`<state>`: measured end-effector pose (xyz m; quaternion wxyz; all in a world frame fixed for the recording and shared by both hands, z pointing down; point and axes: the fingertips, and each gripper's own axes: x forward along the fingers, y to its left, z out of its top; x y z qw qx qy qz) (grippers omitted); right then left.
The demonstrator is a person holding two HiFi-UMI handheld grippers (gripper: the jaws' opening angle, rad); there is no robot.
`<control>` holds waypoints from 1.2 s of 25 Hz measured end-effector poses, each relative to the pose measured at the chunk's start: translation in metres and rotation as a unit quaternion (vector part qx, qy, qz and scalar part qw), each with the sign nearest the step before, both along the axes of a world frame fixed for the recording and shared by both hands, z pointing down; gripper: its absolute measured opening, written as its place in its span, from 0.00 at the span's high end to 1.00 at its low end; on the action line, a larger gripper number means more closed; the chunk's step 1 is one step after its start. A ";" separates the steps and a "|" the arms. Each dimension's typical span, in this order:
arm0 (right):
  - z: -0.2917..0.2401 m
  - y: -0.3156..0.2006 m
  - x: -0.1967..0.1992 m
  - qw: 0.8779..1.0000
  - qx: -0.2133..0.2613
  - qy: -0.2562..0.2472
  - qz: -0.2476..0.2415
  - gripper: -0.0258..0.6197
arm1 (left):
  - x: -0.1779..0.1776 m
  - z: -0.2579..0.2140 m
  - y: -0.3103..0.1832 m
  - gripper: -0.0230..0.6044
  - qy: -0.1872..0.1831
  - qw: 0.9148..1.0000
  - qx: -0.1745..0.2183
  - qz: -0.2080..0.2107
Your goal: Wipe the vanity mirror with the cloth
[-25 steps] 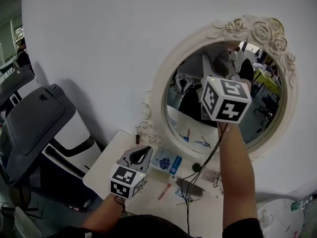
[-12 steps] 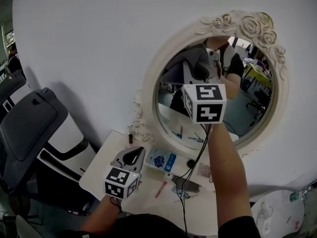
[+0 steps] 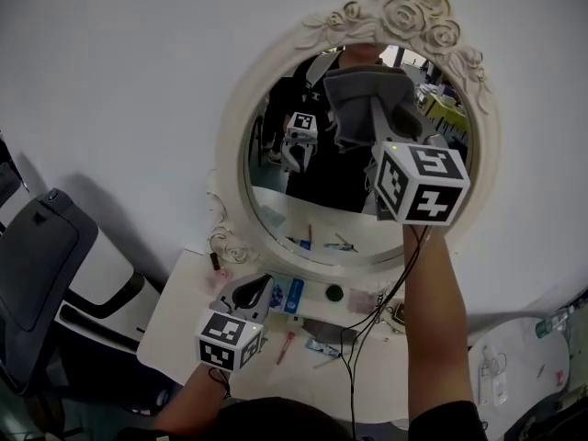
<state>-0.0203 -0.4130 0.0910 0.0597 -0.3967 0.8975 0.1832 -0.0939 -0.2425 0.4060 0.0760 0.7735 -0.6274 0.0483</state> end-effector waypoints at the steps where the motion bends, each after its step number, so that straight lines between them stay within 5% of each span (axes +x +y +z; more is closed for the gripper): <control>1: -0.002 -0.002 0.011 1.000 -0.002 -0.006 0.006 0.90 | 0.006 0.000 -0.003 0.97 -0.001 1.000 0.000 0.007; 9: 0.010 -0.018 0.088 0.997 -0.010 -0.033 0.065 0.90 | 0.051 0.005 -0.023 0.97 -0.002 0.998 -0.005 0.061; 18: 0.045 -0.037 0.170 0.984 -0.072 -0.119 0.112 0.90 | 0.078 0.009 -0.031 0.97 -0.003 0.995 -0.009 0.101; 25: 0.063 -0.040 0.181 0.982 -0.085 -0.118 0.119 0.90 | 0.077 0.009 -0.029 0.96 -0.003 0.995 -0.009 0.103; 30: 0.057 -0.039 0.165 0.988 -0.069 -0.050 0.130 0.90 | 0.070 0.010 -0.028 0.97 -0.004 0.996 -0.012 0.093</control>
